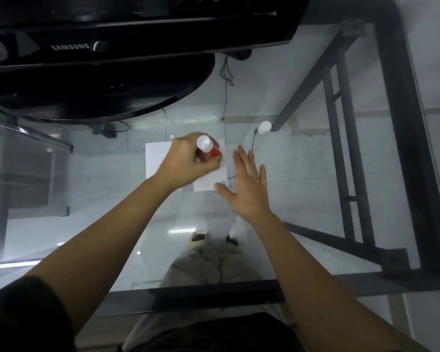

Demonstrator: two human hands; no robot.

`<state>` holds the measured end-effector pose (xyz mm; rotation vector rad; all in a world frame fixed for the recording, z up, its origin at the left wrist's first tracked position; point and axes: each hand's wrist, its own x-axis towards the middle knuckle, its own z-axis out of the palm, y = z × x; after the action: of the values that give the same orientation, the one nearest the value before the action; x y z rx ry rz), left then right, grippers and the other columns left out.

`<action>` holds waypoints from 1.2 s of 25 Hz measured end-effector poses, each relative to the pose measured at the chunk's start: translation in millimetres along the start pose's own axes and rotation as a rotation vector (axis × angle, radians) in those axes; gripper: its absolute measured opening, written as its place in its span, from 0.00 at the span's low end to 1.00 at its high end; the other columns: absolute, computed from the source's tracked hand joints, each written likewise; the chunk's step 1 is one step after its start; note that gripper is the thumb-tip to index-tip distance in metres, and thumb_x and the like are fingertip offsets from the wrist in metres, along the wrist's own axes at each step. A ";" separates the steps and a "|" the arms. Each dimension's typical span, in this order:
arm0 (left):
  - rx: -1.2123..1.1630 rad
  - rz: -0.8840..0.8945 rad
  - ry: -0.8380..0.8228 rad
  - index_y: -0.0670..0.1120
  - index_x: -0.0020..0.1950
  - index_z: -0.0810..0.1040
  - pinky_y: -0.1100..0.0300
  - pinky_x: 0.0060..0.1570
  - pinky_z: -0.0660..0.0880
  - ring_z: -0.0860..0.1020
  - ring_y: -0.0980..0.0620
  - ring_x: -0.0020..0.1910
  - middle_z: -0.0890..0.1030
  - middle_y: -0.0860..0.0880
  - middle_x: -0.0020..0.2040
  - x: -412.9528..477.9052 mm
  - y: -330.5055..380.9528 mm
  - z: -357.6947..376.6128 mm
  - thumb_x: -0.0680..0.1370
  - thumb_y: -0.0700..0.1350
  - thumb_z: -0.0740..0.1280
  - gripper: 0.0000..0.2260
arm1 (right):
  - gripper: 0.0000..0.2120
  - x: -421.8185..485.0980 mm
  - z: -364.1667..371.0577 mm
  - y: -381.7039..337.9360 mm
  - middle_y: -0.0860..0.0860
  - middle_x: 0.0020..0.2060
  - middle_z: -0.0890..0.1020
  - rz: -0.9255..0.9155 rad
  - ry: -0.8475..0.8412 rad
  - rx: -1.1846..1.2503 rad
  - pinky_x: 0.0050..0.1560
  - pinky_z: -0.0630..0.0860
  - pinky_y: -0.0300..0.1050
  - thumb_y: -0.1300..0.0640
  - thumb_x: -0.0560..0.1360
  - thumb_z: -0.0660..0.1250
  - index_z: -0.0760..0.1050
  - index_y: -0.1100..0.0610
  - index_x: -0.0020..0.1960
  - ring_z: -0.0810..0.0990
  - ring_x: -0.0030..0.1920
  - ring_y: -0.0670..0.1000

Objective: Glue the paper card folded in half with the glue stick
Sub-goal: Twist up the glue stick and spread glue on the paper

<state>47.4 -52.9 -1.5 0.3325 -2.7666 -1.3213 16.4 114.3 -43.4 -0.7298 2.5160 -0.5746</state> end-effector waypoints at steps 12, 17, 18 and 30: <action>0.061 -0.028 0.065 0.42 0.47 0.80 0.69 0.40 0.73 0.76 0.57 0.36 0.82 0.46 0.43 24.2 -6.7 -7.5 0.70 0.43 0.73 0.08 | 0.38 0.3 1.3 -0.7 0.50 0.77 0.45 0.009 -0.004 -0.012 0.71 0.36 0.53 0.41 0.75 0.59 0.45 0.55 0.75 0.39 0.75 0.51; 0.037 0.000 -0.106 0.43 0.44 0.80 0.68 0.37 0.74 0.78 0.56 0.36 0.82 0.48 0.41 -22.5 -4.6 -0.1 0.68 0.41 0.74 0.08 | 0.38 -0.6 3.7 0.8 0.50 0.77 0.45 -0.001 0.005 -0.028 0.72 0.36 0.53 0.38 0.74 0.56 0.44 0.54 0.75 0.39 0.75 0.51; 0.035 -0.002 -0.107 0.42 0.44 0.80 0.67 0.38 0.75 0.78 0.54 0.36 0.82 0.47 0.41 -21.2 -5.0 -0.3 0.68 0.41 0.74 0.08 | 0.38 -0.2 3.9 0.8 0.50 0.77 0.45 0.001 0.004 -0.029 0.72 0.37 0.54 0.37 0.74 0.56 0.44 0.54 0.75 0.39 0.75 0.51; -1.070 -0.551 0.145 0.45 0.45 0.80 0.66 0.41 0.78 0.80 0.53 0.40 0.81 0.47 0.41 7.0 -24.4 -15.1 0.73 0.36 0.67 0.05 | 0.39 0.9 7.3 3.3 0.49 0.77 0.45 -0.004 0.034 -0.015 0.69 0.34 0.49 0.40 0.74 0.60 0.45 0.54 0.75 0.39 0.75 0.50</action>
<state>46.9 -80.8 -11.2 1.0350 -1.5185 -2.4786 18.2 114.4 -51.2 -0.7365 2.5531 -0.5750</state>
